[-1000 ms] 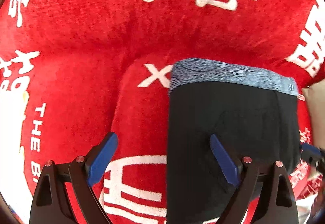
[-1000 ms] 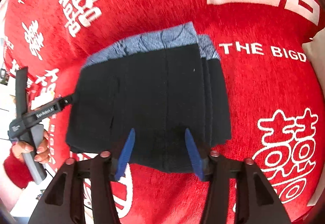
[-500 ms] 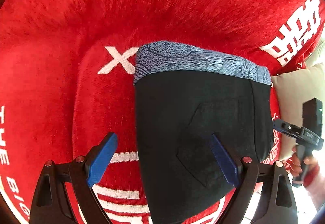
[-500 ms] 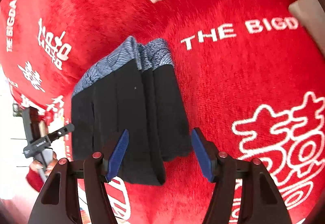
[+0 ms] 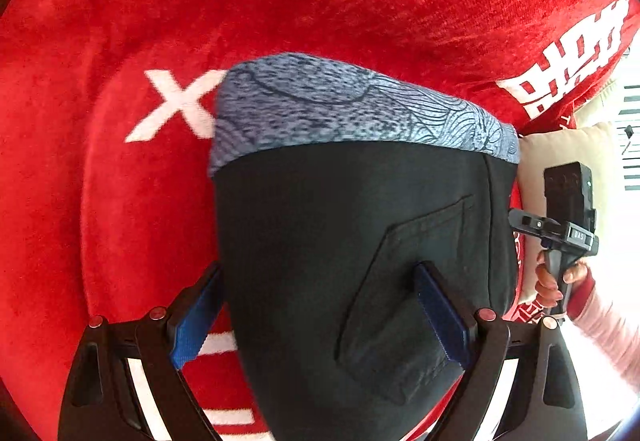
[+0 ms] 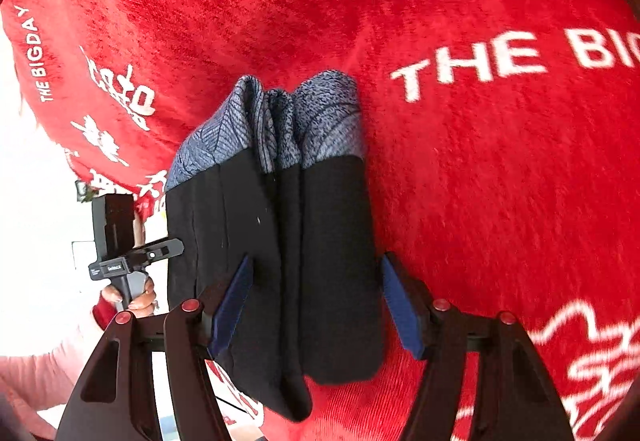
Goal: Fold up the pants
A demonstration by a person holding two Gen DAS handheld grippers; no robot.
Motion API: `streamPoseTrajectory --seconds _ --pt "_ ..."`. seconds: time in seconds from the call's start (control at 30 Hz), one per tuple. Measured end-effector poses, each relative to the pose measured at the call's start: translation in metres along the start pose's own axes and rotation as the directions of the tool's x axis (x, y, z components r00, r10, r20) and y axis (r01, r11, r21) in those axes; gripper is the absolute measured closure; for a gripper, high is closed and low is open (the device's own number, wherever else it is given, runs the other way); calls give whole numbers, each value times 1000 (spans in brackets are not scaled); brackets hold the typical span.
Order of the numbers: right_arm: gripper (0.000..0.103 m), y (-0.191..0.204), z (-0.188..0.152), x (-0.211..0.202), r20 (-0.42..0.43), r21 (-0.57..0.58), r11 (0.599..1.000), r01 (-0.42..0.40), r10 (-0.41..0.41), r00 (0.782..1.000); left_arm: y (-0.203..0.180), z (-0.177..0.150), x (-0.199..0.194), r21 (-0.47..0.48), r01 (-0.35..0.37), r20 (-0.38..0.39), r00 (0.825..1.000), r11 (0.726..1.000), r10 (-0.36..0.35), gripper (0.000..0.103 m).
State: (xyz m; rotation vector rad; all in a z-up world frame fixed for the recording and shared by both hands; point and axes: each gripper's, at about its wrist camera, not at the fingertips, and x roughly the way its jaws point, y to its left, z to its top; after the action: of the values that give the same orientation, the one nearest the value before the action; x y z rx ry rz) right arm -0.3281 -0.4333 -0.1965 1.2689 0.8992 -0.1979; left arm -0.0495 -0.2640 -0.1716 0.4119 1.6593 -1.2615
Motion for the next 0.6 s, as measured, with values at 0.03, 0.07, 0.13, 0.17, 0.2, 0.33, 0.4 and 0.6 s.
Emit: streamPoseTrajectory --seconds 0.03,0.07,0.13,0.17,0.2,0.33,0.4,0.6 --pt "33 -1 2 2 -8 3 1000 -13 13 1000 -3 0 3 1 2 -1 1000 1000 -2 10" --pt "33 -1 4 4 -18 8 1000 -19 19 1000 -6 1 6 3 -3 3 1000 1000 3 10" --pt "37 -2 6 6 -31 25 1000 -10 11 999 -14 -1 7 19 -24 29 999 1000 23 11" --pt "39 -1 6 5 -33 31 1000 -3 4 999 -18 -2 7 31 -28 43 999 999 27 17" --pt "45 1 6 5 -32 32 999 2 -1 999 -22 -3 5 42 -34 56 998 999 32 21" --pt "62 13 4 1 -2 53 999 -8 8 1000 -35 -9 -10 62 -39 98 995 997 33 39" --pt "65 17 2 -3 13 69 997 -21 20 1000 -39 -9 -15 69 -49 104 994 996 42 44" --pt "68 28 -9 -20 29 85 995 -59 57 998 -54 -20 -37 73 -25 118 993 997 16 44"
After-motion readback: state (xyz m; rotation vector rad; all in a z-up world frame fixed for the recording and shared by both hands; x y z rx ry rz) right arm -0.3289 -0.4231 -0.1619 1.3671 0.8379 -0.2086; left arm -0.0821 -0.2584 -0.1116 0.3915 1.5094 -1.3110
